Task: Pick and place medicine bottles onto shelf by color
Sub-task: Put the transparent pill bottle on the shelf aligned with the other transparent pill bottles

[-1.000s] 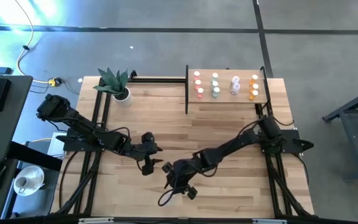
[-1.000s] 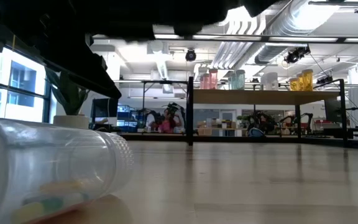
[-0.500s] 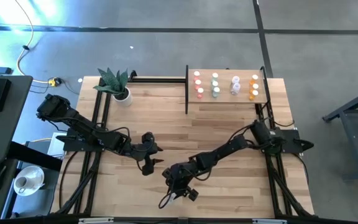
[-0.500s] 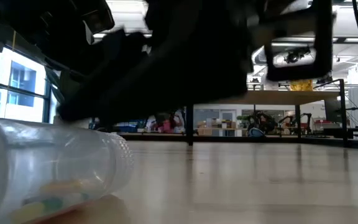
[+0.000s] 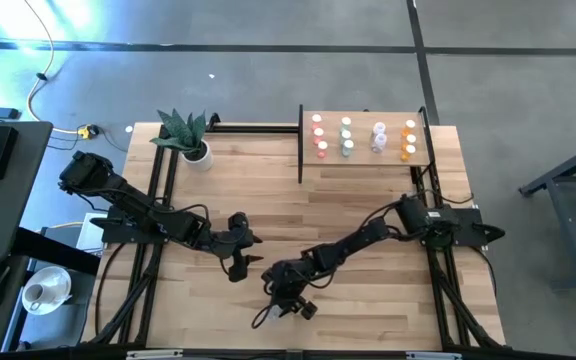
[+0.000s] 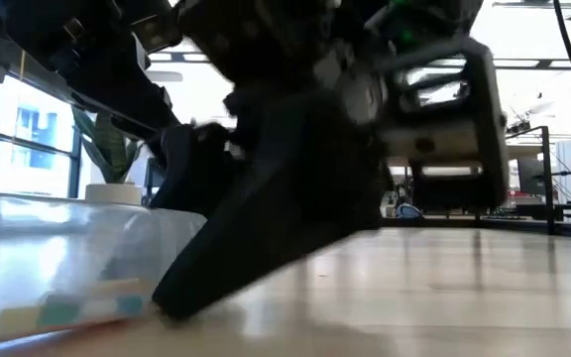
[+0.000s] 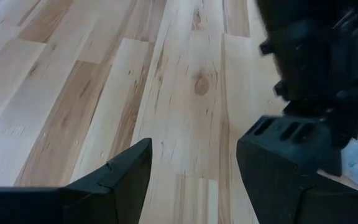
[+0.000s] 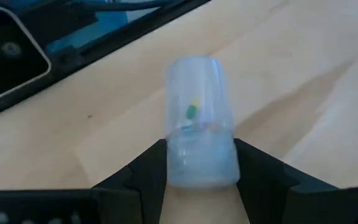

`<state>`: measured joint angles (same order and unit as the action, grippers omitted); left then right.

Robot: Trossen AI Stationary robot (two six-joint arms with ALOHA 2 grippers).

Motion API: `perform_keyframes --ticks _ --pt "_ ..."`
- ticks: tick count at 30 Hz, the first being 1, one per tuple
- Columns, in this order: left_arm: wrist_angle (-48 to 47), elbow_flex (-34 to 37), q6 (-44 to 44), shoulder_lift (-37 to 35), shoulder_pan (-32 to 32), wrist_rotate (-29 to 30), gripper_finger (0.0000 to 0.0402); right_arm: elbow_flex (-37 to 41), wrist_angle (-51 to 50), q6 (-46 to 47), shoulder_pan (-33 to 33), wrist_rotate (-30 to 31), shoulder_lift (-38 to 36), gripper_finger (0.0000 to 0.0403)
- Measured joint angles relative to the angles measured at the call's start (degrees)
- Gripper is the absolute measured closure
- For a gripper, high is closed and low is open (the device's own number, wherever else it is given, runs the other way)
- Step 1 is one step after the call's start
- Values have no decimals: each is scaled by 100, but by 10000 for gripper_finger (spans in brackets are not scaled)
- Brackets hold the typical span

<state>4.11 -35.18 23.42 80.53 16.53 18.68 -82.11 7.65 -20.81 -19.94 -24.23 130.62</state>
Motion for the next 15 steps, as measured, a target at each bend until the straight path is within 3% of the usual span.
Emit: perform_keyframes --ticks 11,15 --pt "-55 0 -1 0 -1 -2 177 -9 215 253 47 -153 125 238" --pt "-173 0 6 0 -1 -1 177 -9 220 253 56 -155 122 257"
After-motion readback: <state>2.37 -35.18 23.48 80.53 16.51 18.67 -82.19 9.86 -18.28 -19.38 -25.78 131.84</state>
